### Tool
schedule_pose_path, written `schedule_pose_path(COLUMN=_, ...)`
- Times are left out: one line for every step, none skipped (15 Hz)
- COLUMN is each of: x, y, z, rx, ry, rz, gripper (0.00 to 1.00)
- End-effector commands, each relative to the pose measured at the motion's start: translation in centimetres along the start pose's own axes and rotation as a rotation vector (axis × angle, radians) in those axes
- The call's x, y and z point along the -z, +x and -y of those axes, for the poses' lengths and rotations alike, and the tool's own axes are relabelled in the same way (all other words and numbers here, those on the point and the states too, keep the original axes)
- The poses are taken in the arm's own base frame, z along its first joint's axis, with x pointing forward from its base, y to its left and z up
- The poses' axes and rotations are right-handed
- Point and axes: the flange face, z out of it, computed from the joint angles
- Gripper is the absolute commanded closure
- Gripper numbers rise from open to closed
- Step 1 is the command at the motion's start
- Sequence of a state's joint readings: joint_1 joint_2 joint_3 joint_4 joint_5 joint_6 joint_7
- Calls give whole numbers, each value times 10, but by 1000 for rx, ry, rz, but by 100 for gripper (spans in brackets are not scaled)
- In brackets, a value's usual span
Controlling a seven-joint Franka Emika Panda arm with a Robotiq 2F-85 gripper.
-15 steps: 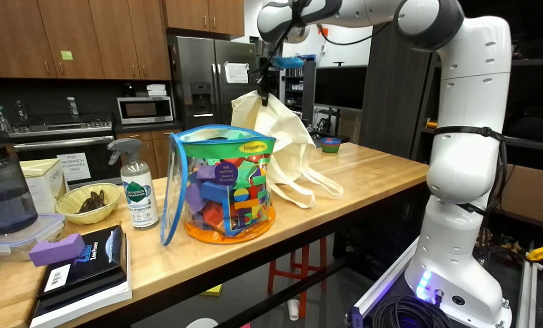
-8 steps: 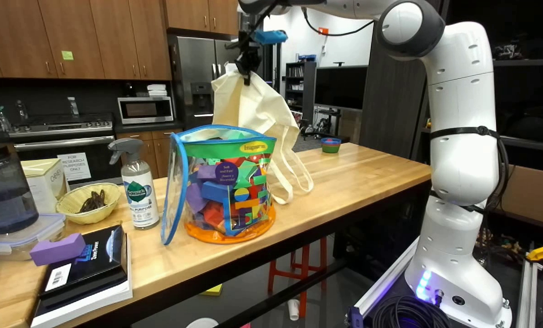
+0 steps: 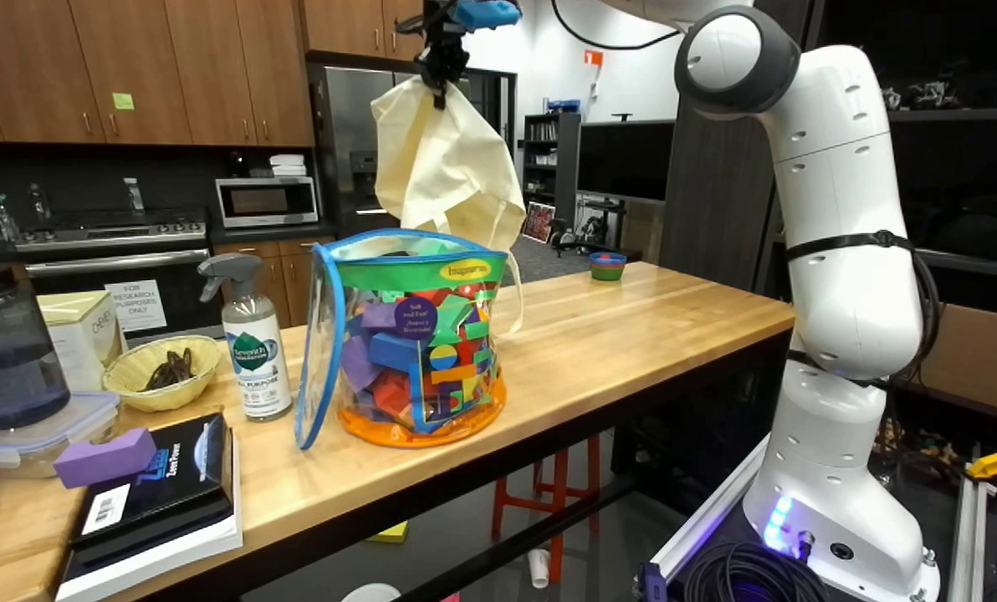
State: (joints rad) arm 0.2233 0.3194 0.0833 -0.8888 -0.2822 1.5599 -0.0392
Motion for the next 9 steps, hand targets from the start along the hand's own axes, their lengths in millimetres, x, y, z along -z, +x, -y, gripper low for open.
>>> schedule_pose_path(x=43, y=0, z=20, rx=7, ry=-42, rz=-63, gripper=99)
schedule_pose_path(x=54, y=-1, z=29, rx=19, ry=-54, rz=-87, gripper=99)
schedule_pose_path(x=64, y=-1, z=39, rx=37, ry=-59, rz=-107, gripper=99)
schedule_pose_path(x=74, y=-3, z=53, rx=62, ry=-68, rz=-125, gripper=99)
schedule_pose_path(x=83, y=-4, z=68, rx=88, ry=-75, rz=-142, gripper=99)
schedule_pose_path(x=91, y=-6, z=84, rx=119, ry=-84, rz=-157, gripper=99)
schedule_pose_path(x=98, y=-9, z=101, rx=149, ry=-92, rz=-166, gripper=99)
schedule_pose_path(x=104, y=-13, z=118, rx=178, ry=-103, rz=-173, gripper=99)
schedule_pose_path(x=108, y=-16, z=134, rx=198, ry=-112, rz=-178, gripper=99)
